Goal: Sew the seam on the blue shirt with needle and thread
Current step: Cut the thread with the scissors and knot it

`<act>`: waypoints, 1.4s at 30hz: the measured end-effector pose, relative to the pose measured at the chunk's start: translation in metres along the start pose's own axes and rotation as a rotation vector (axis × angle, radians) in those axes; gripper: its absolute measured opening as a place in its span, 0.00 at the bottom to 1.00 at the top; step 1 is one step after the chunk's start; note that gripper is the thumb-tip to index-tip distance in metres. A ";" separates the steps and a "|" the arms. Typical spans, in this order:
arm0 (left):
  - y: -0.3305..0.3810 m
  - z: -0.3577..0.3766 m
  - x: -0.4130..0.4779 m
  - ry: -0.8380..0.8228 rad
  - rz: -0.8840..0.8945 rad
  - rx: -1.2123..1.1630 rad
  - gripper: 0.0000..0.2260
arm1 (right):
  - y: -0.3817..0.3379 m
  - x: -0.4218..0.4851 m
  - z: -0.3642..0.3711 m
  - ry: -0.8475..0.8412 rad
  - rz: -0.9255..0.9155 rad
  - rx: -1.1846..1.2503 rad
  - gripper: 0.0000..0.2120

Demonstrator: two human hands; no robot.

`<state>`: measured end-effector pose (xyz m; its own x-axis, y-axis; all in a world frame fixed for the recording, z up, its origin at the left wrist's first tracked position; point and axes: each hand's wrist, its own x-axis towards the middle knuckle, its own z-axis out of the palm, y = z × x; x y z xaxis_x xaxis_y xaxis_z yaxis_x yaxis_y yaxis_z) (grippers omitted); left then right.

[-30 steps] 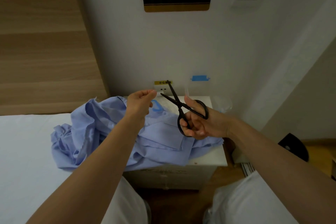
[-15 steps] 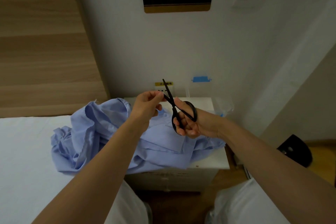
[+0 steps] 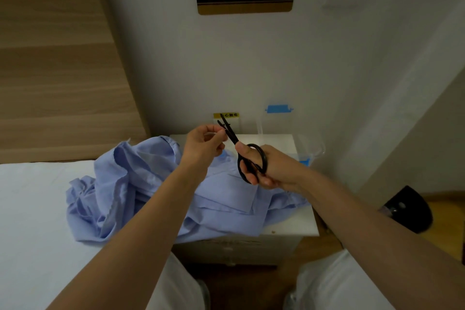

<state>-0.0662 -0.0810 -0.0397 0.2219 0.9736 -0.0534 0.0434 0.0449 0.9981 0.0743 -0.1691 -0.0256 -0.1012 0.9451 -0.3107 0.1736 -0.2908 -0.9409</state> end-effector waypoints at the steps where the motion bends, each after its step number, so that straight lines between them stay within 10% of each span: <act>1: -0.001 0.000 0.001 -0.005 -0.006 0.005 0.05 | 0.001 0.001 0.000 0.028 0.010 -0.005 0.26; 11: 0.001 -0.006 0.002 0.041 0.010 0.047 0.03 | -0.001 0.015 -0.001 0.284 0.009 0.165 0.20; 21: -0.018 -0.040 0.010 0.264 0.008 0.256 0.03 | 0.011 0.026 0.007 0.211 0.070 -0.415 0.18; 42: -0.040 -0.062 0.052 0.107 -0.048 0.398 0.06 | 0.009 0.088 0.032 0.143 0.103 -1.164 0.18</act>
<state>-0.1170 -0.0185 -0.0801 0.1093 0.9912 -0.0752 0.4292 0.0211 0.9029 0.0360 -0.0938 -0.0659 0.0635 0.9547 -0.2907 0.9719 -0.1253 -0.1993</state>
